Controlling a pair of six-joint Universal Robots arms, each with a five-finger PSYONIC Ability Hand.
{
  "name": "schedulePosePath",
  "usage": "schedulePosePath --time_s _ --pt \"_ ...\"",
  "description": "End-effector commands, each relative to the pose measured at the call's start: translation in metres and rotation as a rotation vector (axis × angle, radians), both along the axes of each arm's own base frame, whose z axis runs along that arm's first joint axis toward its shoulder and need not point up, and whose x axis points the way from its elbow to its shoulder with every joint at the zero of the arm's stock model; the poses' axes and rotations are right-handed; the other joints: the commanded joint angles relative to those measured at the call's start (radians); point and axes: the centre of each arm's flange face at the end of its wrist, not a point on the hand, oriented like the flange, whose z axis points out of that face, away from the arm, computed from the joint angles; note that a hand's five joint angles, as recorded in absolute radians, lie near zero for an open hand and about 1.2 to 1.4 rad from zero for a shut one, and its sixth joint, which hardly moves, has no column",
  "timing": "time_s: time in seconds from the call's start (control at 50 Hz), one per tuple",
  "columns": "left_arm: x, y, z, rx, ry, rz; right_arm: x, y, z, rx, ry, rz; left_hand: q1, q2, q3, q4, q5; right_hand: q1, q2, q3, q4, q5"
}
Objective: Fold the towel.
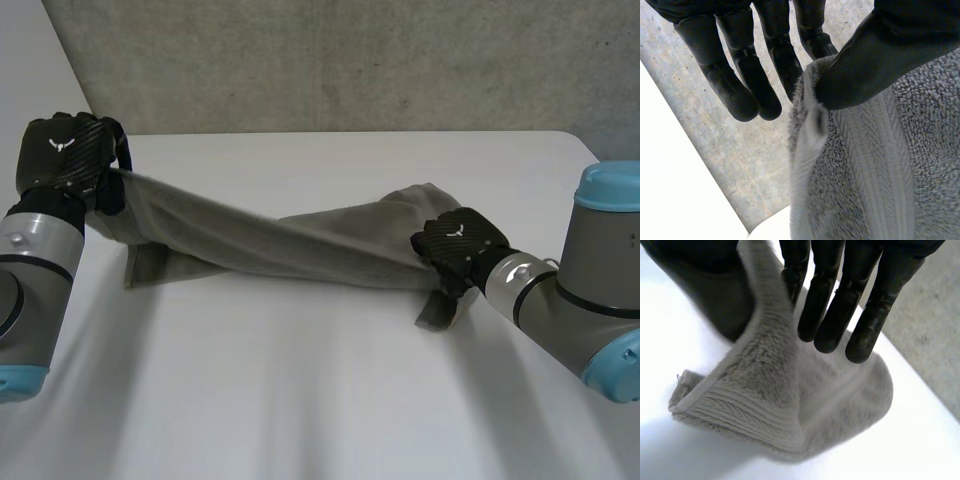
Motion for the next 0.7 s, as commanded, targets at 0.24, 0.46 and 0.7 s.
schedulePosePath --time_s 0.24,0.46,0.7 --pt "0.009 -0.001 -0.002 0.015 0.007 0.027 -0.035 -0.024 -0.024 0.143 -0.078 -0.217 -0.099 -0.125 -0.155 -0.131 -0.288 -0.275 -0.271 -0.278 -0.288 -0.282" --pt "0.009 0.000 -0.006 0.026 0.007 0.026 -0.041 -0.024 -0.033 0.206 -0.120 -0.254 -0.099 -0.125 -0.155 -0.131 -0.288 -0.239 -0.235 -0.243 -0.253 -0.247" --pt "0.010 0.000 0.000 0.008 0.001 0.029 -0.041 -0.035 0.011 0.112 -0.166 -0.255 -0.099 -0.125 -0.155 -0.131 -0.288 0.452 0.457 0.449 0.439 0.445"
